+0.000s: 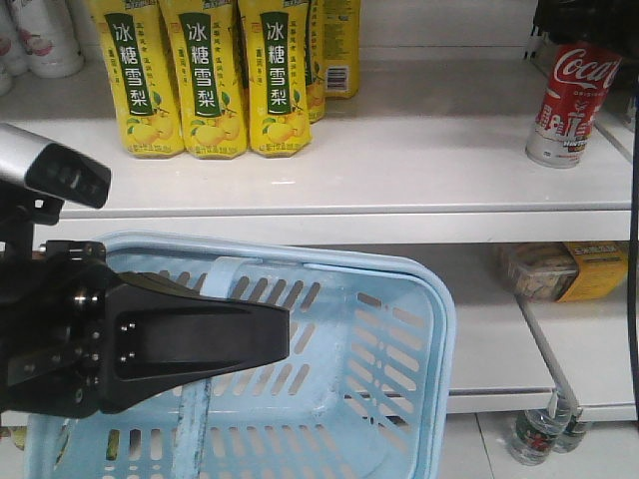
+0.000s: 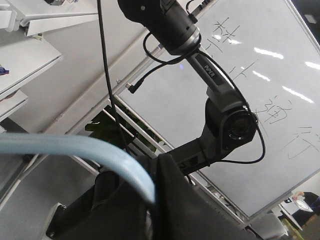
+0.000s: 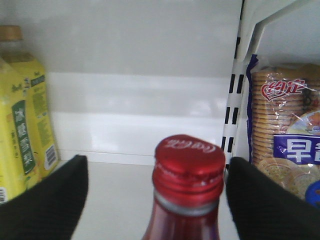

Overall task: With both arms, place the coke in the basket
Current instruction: 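Close the right gripper on the bottle top and lift it off the shelf, then move the held bottle over the basket held by the left gripper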

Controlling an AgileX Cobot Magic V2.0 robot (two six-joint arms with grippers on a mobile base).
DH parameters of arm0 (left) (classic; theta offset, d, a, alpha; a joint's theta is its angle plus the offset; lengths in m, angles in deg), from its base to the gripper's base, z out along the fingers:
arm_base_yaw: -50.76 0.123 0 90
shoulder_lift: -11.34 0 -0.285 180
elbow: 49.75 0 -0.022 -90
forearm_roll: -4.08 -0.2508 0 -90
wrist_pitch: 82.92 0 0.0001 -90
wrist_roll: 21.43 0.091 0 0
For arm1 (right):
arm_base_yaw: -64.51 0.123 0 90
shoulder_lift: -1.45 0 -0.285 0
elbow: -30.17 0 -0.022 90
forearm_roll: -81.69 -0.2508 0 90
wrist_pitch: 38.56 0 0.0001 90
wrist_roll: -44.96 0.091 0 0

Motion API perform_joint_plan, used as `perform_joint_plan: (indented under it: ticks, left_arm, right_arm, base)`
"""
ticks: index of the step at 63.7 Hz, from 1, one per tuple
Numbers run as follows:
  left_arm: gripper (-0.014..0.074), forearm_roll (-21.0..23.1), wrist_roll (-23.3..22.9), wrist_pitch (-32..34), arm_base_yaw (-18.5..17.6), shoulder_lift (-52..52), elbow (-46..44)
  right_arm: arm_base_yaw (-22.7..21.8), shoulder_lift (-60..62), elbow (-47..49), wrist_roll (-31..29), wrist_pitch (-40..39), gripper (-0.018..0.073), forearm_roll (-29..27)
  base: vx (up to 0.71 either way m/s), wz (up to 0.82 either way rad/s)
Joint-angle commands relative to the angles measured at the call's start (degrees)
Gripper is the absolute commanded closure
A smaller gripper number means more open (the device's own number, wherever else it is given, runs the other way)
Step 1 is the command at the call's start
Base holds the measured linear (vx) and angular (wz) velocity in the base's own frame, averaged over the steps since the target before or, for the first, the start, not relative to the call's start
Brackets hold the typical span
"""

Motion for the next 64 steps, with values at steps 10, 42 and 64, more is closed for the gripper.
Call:
perform_joint_plan:
  ticks: [10,42,64]
  left_arm:
    - [0.0602,5.22,0.30,1.50,-0.14,1.26,-1.43]
    - [0.0602,5.22,0.30,1.50,-0.14,1.26,-1.43]
    - [0.0602,5.22,0.30,1.50,-0.14,1.26,-1.43]
  right_arm:
    - [-0.48,1.55,2.95,-0.16,-2.11,0.0389,0.21]
    - [15.25,18.92,2.95,-7.44,23.87,0.0569,-1.49]
    - [40.20,24.10,0.27,-10.01,31.58,0.0564,-9.90]
  base:
    - [0.00,0.00]
    - [0.00,0.00]
    - [0.00,0.00]
